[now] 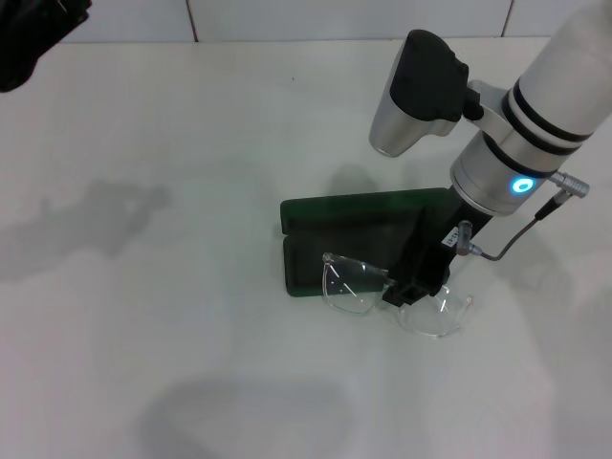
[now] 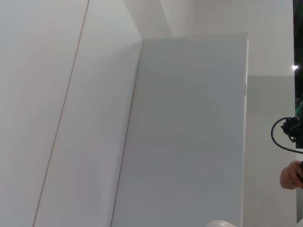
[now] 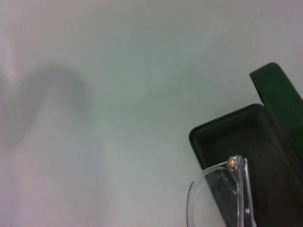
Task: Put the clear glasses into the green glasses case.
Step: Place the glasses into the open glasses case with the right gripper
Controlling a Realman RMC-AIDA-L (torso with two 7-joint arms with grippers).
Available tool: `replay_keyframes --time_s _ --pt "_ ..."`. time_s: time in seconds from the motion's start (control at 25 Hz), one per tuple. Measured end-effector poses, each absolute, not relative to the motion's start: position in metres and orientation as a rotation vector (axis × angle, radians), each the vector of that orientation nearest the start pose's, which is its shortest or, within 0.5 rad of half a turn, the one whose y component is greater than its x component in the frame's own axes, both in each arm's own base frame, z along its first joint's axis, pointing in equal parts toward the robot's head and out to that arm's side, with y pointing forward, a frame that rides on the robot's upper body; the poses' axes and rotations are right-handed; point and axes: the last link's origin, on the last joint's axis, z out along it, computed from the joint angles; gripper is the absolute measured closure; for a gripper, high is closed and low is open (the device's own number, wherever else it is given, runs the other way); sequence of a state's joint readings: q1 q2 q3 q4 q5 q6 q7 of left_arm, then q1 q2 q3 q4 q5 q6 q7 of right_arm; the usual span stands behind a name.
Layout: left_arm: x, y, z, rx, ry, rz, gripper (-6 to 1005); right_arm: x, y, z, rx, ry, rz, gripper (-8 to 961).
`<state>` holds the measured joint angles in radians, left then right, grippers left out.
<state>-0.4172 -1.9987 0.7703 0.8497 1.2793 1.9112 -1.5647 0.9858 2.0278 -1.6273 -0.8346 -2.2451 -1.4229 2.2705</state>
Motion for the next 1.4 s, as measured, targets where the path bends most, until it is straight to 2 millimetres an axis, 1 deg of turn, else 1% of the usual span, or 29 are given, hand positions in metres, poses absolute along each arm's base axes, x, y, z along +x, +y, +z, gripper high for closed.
replay_keyframes --time_s 0.36,0.8,1.24,1.4 --pt "-0.2039 0.3047 0.116 -2.487 -0.28 -1.524 899 0.1192 0.3708 -0.0781 -3.057 0.452 -0.596 677" --pt "-0.2051 0.3041 0.1165 -2.483 -0.283 -1.523 898 0.1206 0.369 -0.0795 -3.058 0.454 -0.612 695" --pt "-0.2055 0.3039 0.1169 -2.48 -0.283 -1.523 898 0.1208 0.37 -0.0798 -3.052 0.457 -0.604 811" --pt "-0.2062 0.3033 0.1171 -2.477 -0.285 -1.524 898 0.1205 0.3697 -0.0796 -3.053 0.455 -0.604 870"
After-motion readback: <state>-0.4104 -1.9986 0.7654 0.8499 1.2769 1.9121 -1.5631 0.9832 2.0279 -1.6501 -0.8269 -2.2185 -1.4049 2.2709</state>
